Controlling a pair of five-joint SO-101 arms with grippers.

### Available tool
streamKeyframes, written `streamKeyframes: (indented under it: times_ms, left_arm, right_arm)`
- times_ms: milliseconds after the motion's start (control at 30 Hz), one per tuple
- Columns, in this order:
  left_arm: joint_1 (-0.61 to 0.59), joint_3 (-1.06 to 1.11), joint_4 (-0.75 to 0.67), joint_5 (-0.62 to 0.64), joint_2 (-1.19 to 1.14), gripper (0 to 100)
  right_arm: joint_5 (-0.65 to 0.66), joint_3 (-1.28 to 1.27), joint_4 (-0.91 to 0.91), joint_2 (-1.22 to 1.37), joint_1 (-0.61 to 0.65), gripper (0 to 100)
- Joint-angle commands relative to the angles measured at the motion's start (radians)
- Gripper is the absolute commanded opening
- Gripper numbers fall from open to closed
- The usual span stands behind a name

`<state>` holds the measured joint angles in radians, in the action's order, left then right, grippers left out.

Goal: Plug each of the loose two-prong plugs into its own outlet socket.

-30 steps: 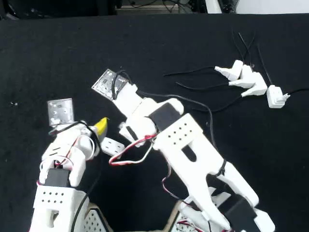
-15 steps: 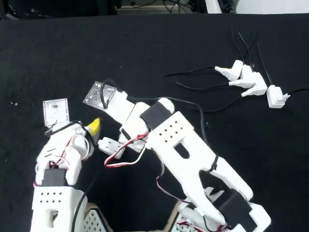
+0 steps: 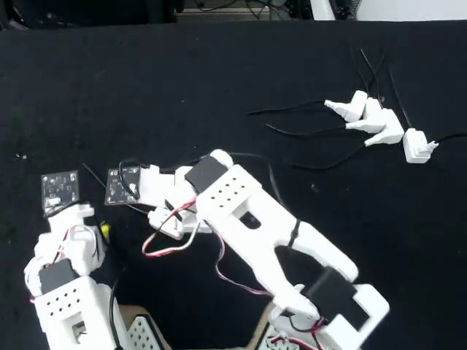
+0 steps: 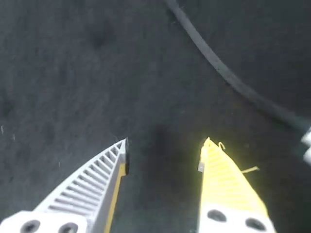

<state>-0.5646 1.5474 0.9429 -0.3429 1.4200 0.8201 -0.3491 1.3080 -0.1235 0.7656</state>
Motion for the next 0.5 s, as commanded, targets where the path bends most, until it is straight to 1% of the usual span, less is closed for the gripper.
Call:
streamKeyframes:
  times_ms: [0, 133, 267, 333, 367, 467]
  left_arm:
    - [-0.068, 0.025, 0.012, -0.041, 0.009, 25]
    - [-0.065, 0.033, 0.012, -0.043, 0.009, 25]
    - [-0.065, 0.036, 0.011, -0.043, 0.009, 25]
    - [-0.067, 0.038, 0.011, -0.043, 0.009, 25]
    - [-0.068, 0.038, 0.012, -0.043, 0.009, 25]
    - [-0.067, 0.038, 0.012, -0.043, 0.009, 25]
  right_arm:
    - [-0.034, 0.088, -0.011, 0.025, 0.008, 1.1]
    - [-0.152, 0.119, -0.008, 0.048, 0.008, 1.1]
    - [-0.138, 0.133, 0.028, 0.048, 0.012, 1.1]
    - [-0.155, 0.143, 0.034, 0.048, 0.008, 1.1]
    - [-0.195, 0.147, 0.035, 0.048, 0.006, 1.1]
    - [-0.368, 0.147, 0.032, 0.051, -0.029, 1.1]
